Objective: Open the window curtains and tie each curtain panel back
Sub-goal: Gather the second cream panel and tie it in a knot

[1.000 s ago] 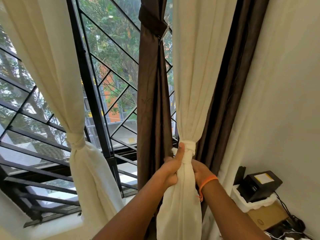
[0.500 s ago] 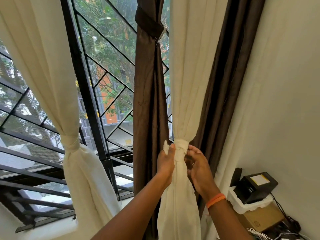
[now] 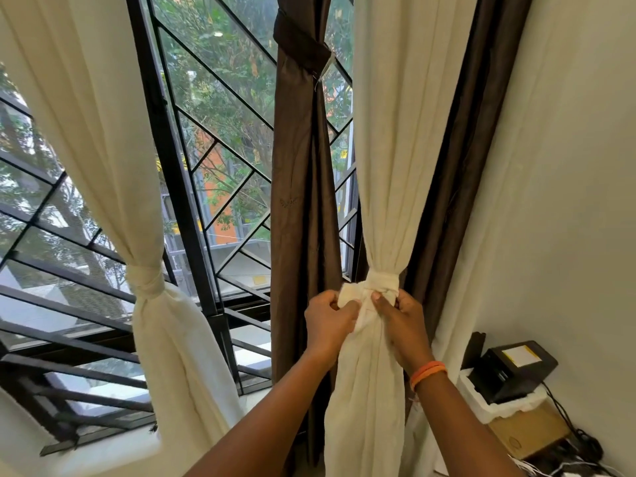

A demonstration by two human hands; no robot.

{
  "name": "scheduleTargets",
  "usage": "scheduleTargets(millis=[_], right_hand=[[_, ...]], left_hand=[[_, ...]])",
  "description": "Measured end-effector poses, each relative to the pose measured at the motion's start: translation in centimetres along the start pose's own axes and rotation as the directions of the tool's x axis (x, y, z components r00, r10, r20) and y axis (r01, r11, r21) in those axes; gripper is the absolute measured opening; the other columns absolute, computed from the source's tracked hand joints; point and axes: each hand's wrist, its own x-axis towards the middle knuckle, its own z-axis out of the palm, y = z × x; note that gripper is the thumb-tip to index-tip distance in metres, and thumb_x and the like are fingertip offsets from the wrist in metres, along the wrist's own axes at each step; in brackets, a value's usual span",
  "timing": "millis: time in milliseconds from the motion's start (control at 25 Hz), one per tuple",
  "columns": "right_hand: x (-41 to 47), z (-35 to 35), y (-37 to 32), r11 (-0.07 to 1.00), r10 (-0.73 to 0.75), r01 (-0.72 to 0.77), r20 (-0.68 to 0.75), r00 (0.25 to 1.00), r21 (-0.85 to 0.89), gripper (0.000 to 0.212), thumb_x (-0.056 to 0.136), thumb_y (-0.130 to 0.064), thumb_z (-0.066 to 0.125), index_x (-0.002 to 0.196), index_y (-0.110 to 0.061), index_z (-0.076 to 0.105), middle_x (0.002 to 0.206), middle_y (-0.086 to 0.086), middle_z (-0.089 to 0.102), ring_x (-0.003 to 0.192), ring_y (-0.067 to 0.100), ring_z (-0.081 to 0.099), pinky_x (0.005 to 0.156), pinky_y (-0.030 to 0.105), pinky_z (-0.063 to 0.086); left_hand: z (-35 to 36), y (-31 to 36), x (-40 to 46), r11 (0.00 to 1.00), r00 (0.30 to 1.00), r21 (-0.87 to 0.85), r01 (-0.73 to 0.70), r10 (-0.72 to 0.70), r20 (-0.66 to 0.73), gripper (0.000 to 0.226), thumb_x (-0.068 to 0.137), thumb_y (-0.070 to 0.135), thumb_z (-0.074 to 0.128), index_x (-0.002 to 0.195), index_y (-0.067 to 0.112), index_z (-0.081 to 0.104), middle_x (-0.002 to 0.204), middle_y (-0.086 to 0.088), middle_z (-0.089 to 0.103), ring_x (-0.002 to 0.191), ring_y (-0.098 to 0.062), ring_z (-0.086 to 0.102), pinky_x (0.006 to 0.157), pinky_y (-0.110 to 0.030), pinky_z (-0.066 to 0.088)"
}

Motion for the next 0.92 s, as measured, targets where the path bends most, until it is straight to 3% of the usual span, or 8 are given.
scheduleTargets(millis=[80,280,440,600,720,840,920], right_hand=[[-0.2,0.7,0.1,1.0,-0.006,0.006,0.012,1.0,0.021,0.016,0.093,-0.014,0.064,0.108,-0.016,0.071,0.1,0.008,0.076,0.097,0.028,0.072,0.088,0.048,0.057],[-1.0,2.2,0.5,0.996,-0.082,0.081,-0.025,0.996,-0.041,0.015,0.092,-0.016,0.066,0.106,-0.017,0.072,0.092,0.002,0.076,0.087,0.017,0.073,0.074,0.029,0.057],[-1.1,2.5,0.8,0.995,-0.091,0.089,-0.034,0.995,-0.05,0.011,0.092,-0.02,0.067,0.101,-0.019,0.073,0.087,-0.001,0.076,0.082,0.015,0.072,0.071,0.028,0.056],[-1.7,2.8,0.8,0.996,-0.083,0.083,-0.01,0.996,-0.018,0.015,0.094,-0.024,0.064,0.103,-0.016,0.073,0.088,0.002,0.076,0.083,0.016,0.073,0.072,0.029,0.057],[-1.9,2.9,0.8,0.997,-0.078,0.078,0.016,0.997,-0.004,0.017,0.096,-0.022,0.061,0.104,-0.014,0.073,0.089,0.004,0.076,0.086,0.02,0.073,0.075,0.031,0.058],[-1.9,3.1,0.6,0.996,-0.093,0.093,0.01,0.996,-0.009,0.017,0.096,-0.022,0.061,0.103,-0.014,0.073,0.088,0.002,0.076,0.085,0.018,0.073,0.075,0.03,0.059],[-2.0,3.1,0.6,0.996,-0.088,0.088,0.012,0.996,-0.004,0.019,0.097,-0.023,0.06,0.106,-0.014,0.073,0.087,0.0,0.077,0.084,0.016,0.073,0.072,0.025,0.057]], left_hand=[[0.2,-0.1,-0.9,0.945,0.983,0.271,-0.181,0.184,0.014,0.014,0.082,0.02,0.071,0.071,0.016,0.063,0.066,0.002,0.062,0.061,-0.007,0.059,0.057,-0.017,0.051],[0.8,0.0,-1.3,0.891,0.943,0.355,-0.283,0.325,-0.064,0.025,0.093,0.042,0.061,0.077,0.025,0.07,0.066,0.011,0.063,0.065,-0.008,0.061,0.058,-0.022,0.051],[1.1,0.1,-1.9,0.886,0.943,0.375,-0.272,0.323,-0.079,0.029,0.098,0.037,0.053,0.083,0.02,0.071,0.07,0.009,0.066,0.063,-0.004,0.062,0.058,-0.024,0.054],[1.9,-0.6,-2.3,0.9,0.945,0.368,-0.233,0.298,-0.132,0.025,0.101,0.028,0.048,0.101,0.017,0.07,0.09,0.005,0.068,0.075,-0.003,0.062,0.064,-0.01,0.047],[1.6,-0.9,-2.3,0.857,0.937,0.438,-0.273,0.34,-0.08,0.025,0.102,0.026,0.046,0.105,0.017,0.069,0.096,0.002,0.065,0.077,-0.003,0.06,0.065,-0.007,0.043],[1.8,-0.8,-2.3,0.813,0.933,0.501,-0.298,0.358,-0.025,0.027,0.103,0.027,0.043,0.106,0.013,0.066,0.1,-0.001,0.062,0.079,-0.006,0.059,0.069,-0.01,0.047],[2.0,-0.5,-2.0,0.754,0.931,0.585,-0.3,0.365,0.008,0.031,0.104,0.027,0.04,0.11,0.01,0.065,0.104,-0.006,0.061,0.084,-0.011,0.06,0.077,-0.021,0.054]])
